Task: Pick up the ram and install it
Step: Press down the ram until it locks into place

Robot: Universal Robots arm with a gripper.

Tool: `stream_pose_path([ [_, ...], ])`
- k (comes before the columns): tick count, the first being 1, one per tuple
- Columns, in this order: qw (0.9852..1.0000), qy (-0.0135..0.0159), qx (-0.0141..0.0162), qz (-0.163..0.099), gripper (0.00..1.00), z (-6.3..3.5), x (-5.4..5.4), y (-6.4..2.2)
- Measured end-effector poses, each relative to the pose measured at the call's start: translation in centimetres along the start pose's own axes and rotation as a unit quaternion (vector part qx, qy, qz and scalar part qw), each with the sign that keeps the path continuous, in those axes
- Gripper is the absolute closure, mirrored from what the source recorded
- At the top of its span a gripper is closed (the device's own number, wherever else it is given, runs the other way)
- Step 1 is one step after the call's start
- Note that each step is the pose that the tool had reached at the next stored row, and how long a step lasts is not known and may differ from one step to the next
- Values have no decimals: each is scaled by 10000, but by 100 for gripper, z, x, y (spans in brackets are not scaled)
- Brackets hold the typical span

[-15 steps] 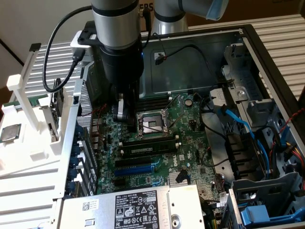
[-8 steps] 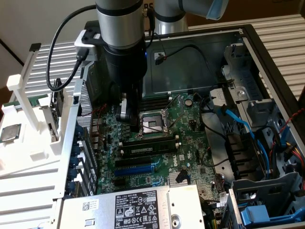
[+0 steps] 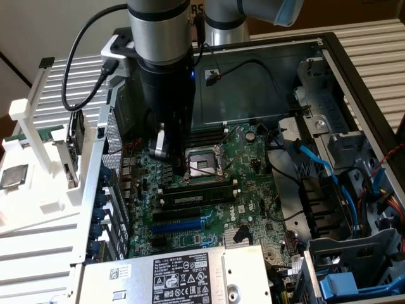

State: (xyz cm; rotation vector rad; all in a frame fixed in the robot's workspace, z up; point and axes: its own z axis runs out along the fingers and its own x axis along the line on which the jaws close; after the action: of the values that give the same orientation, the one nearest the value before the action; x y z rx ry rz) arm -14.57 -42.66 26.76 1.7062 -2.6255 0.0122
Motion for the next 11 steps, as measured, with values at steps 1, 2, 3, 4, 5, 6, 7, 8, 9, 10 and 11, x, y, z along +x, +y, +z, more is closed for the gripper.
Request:
stream_pose_path([
  [1,10000,0,-1,84,89,0,0,0],
  [2,9999,0,-2,161,89,0,0,0],
  [3,9995,1,-4,315,89,0,0,0],
  [4,9992,0,-5,398,89,0,0,0],
  [5,9989,1,-6,478,89,0,0,0],
  [6,9980,1,-8,634,89,1,0,0],
  [7,9974,1,-9,717,89,1,0,0],
  [8,9969,0,-10,792,89,2,0,0],
  [9,9962,1,-11,874,89,2,0,0],
  [10,9954,0,-12,957,89,2,0,0],
  [11,9946,1,-13,1040,89,3,0,0],
])
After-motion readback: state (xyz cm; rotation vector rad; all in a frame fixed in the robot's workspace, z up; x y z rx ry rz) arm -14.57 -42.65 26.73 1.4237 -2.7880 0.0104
